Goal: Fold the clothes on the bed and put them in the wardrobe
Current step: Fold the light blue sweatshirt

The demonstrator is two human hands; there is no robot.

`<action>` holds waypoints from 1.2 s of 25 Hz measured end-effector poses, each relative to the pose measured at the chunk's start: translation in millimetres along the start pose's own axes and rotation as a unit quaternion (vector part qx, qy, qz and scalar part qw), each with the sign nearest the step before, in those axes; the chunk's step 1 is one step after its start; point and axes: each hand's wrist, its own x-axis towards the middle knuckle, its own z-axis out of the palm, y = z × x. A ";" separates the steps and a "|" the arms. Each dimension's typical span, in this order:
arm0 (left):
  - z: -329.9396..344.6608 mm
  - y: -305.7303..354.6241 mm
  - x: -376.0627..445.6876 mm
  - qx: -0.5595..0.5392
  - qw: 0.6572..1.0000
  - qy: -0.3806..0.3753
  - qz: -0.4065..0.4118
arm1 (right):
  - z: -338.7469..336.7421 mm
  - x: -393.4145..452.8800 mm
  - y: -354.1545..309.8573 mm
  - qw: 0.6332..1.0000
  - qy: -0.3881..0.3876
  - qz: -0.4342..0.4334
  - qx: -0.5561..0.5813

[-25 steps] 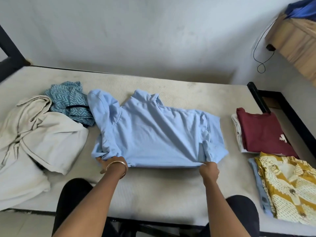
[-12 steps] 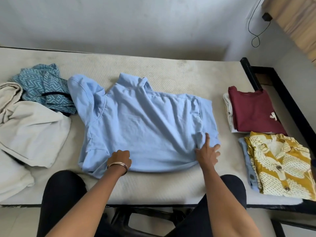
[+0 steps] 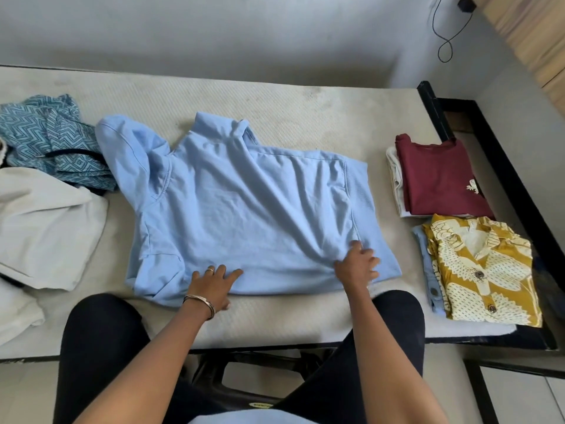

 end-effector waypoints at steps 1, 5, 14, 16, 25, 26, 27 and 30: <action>2.5 0.3 0.5 -0.010 1.000 0.005 -0.004 | 7.3 -4.0 0.0 0.991 -0.084 -0.091 -0.055; 0.5 -9.5 8.2 -0.128 0.990 0.062 -0.009 | 29.0 -10.2 19.6 0.930 -0.147 -0.237 -0.240; -13.3 -22.9 -2.2 -0.085 0.996 0.012 0.022 | 4.1 19.8 50.2 0.926 0.049 -0.313 -0.204; -2.9 -25.6 -6.6 -0.028 0.997 0.065 0.019 | 2.3 19.7 63.0 0.913 0.063 -0.317 -0.251; -0.1 -34.3 -15.3 -0.056 0.980 0.067 -0.181 | -18.2 27.4 31.6 0.909 -0.154 -0.245 -0.299; 0.3 -37.3 -13.7 -0.060 0.981 0.050 -0.179 | -17.4 27.4 40.1 0.921 -0.142 -0.255 -0.260; 0.9 -39.3 -11.5 -0.064 0.982 0.047 -0.173 | -18.3 26.7 50.7 0.937 -0.105 -0.258 -0.212; 3.8 -45.4 -12.1 -0.088 0.973 0.072 -0.202 | -19.5 19.2 78.2 0.962 -0.013 -0.234 -0.142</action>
